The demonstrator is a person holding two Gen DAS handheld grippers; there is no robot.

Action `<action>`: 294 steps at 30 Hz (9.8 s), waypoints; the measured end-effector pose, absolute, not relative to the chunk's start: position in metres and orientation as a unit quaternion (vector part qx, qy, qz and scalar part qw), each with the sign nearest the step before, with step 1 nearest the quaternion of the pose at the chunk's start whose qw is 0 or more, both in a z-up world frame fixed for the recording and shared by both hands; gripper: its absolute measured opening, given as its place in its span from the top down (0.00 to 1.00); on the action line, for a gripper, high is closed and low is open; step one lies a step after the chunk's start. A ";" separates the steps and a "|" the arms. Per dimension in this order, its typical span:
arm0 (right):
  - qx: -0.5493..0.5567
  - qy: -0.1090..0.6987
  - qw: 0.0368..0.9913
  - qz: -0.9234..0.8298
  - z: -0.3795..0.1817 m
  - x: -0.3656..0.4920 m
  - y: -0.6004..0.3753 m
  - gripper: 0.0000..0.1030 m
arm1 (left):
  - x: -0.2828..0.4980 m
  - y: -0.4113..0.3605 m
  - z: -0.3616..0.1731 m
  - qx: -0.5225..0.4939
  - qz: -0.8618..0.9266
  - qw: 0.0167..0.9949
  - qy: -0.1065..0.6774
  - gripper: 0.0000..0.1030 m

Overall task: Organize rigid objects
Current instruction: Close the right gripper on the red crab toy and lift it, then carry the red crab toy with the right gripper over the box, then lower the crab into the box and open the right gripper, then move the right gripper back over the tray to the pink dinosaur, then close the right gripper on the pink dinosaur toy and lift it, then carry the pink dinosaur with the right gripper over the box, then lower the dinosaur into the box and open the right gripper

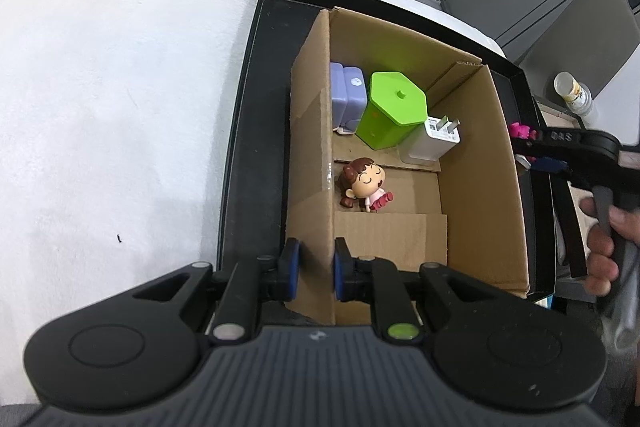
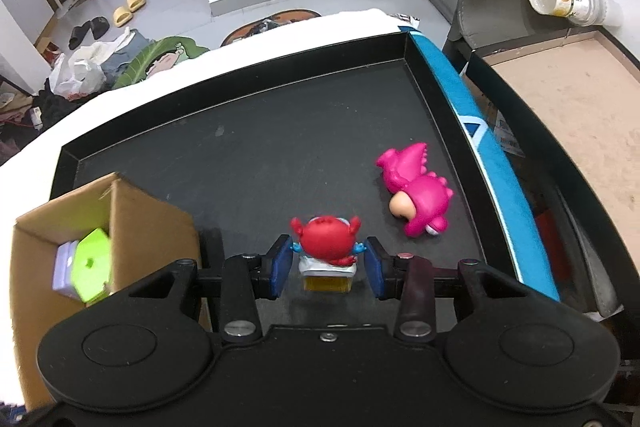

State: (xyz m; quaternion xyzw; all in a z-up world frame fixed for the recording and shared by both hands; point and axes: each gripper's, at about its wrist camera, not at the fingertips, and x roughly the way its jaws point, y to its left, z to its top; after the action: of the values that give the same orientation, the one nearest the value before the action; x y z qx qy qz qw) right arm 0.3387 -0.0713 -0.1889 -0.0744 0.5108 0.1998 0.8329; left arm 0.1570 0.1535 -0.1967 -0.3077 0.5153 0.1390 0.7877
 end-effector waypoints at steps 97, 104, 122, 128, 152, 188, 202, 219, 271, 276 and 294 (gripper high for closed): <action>-0.172 0.450 0.815 0.322 -0.105 0.211 -0.016 0.58 | 0.151 0.155 -0.195 -0.319 0.141 0.793 0.500 0.84; -0.160 0.441 0.827 0.310 -0.095 0.224 -0.044 0.56 | 0.150 0.155 -0.195 -0.320 0.142 0.792 0.500 0.84; -0.136 0.461 0.838 0.259 -0.118 0.271 -0.099 0.46 | 0.151 0.153 -0.197 -0.315 0.143 0.793 0.501 0.84; -0.097 0.473 0.840 0.247 -0.129 0.295 -0.114 0.45 | 0.151 0.152 -0.196 -0.314 0.142 0.793 0.502 0.84; -0.064 0.500 0.830 0.239 -0.177 0.370 -0.106 0.46 | 0.152 0.152 -0.197 -0.306 0.144 0.792 0.508 0.84; -0.272 0.438 0.835 0.193 -0.226 0.367 -0.051 0.59 | 0.159 0.151 -0.196 -0.295 0.150 0.787 0.520 0.84; -0.250 0.456 0.829 0.207 -0.207 0.340 -0.061 0.59 | 0.158 0.152 -0.197 -0.302 0.150 0.786 0.518 0.84; -0.200 0.458 0.834 0.233 -0.166 0.298 -0.085 0.59 | 0.154 0.155 -0.196 -0.312 0.149 0.787 0.510 0.84; -0.204 0.435 0.808 0.340 -0.100 0.226 -0.004 0.59 | 0.151 0.158 -0.197 -0.326 0.145 0.787 0.503 0.84; -0.206 0.451 0.797 0.346 -0.110 0.228 0.009 0.59 | 0.151 0.159 -0.197 -0.328 0.144 0.787 0.503 0.83; -0.289 0.432 0.788 0.330 -0.143 0.222 0.040 0.58 | 0.151 0.160 -0.197 -0.330 0.142 0.785 0.505 0.83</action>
State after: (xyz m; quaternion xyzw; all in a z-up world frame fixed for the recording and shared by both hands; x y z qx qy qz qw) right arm 0.2223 0.0398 -0.1433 -0.2886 0.4324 0.3304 0.7878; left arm 0.1510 0.1603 -0.1971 -0.3298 0.5051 0.1420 0.7848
